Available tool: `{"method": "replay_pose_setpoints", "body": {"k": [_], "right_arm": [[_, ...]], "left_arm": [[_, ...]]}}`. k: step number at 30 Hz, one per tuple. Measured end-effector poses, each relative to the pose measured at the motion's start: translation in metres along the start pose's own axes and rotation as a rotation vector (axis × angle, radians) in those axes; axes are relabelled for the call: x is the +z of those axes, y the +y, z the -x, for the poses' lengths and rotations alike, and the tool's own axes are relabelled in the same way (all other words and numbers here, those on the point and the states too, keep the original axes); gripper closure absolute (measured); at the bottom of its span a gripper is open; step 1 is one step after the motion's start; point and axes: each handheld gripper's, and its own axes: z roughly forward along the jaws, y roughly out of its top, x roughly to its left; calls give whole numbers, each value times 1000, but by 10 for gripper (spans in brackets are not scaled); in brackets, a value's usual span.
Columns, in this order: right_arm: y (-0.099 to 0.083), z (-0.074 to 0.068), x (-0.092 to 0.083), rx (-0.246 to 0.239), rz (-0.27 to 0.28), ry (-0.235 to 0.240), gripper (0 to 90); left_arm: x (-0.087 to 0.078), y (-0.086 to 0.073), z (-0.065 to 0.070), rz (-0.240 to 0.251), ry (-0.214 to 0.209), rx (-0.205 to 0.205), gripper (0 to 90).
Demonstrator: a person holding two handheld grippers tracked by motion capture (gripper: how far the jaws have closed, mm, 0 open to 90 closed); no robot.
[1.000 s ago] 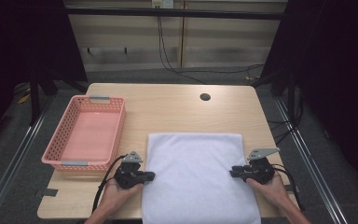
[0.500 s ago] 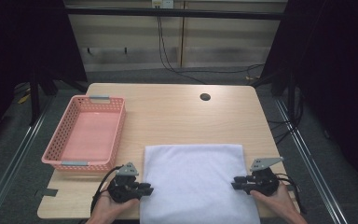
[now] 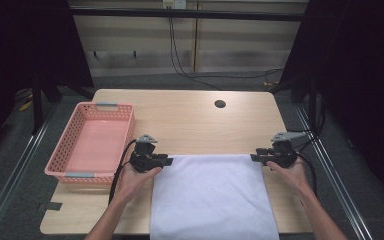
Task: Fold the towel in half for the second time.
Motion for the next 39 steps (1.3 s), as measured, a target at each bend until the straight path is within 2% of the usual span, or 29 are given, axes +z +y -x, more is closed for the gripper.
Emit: {"method": "replay_pose_setpoints", "body": {"k": [4,5,6,7,8,9,10,11,12,14,16,19,20,22,25,27,29,32,35,39], "right_arm": [[-1,6,16,8,-38,-19,563],[-2,5,18,6,-48,-26,587],[-3,5,19,3,-57,-16,646],[-5,4,19,2,-70,-16,688],[-6,3,19,0,-76,-16,724],[-7,3,19,2,-72,0,763],[-7,2,18,-2,-79,3,803],[-7,1,17,-5,-85,3,813],[-8,0,16,-6,-85,1,819],[-10,-1,14,1,-86,2,825],[-12,0,12,11,-85,5,827],[-13,2,11,15,-82,10,828],[-13,2,11,14,-81,10,829],[-14,3,10,14,-78,12,832],[-15,4,9,19,-78,16,842],[-15,4,9,21,-79,19,852],[-15,3,9,19,-79,24,856],[-14,3,8,29,-76,29,863],[-11,6,5,47,-39,33,865],[-2,11,0,59,12,38,866]], "left_arm": [[4,-1,-9,11,24,-22,641],[5,-2,-11,9,15,-35,626],[6,-3,-12,8,36,-33,613],[7,-3,-14,13,44,-50,597],[7,-3,-16,18,32,-65,575],[9,-3,-15,29,60,-63,559],[12,-3,-16,19,66,-60,539],[15,-3,-16,14,51,-52,533],[18,-4,-15,-10,92,-20,538],[21,-7,-16,-29,73,-21,526],[20,-9,-17,-21,72,-27,542],[20,-10,-15,-38,83,-3,577],[20,-11,-13,-43,96,29,617],[17,-14,-13,-44,64,11,629],[14,-18,-14,-56,55,37,713],[13,-17,-12,-81,49,61,800],[12,-18,-11,-88,42,73,834],[12,-17,-15,-75,19,31,851],[11,-14,-17,-35,6,8,853],[5,-1,-19,17,-1,1,854]]}}
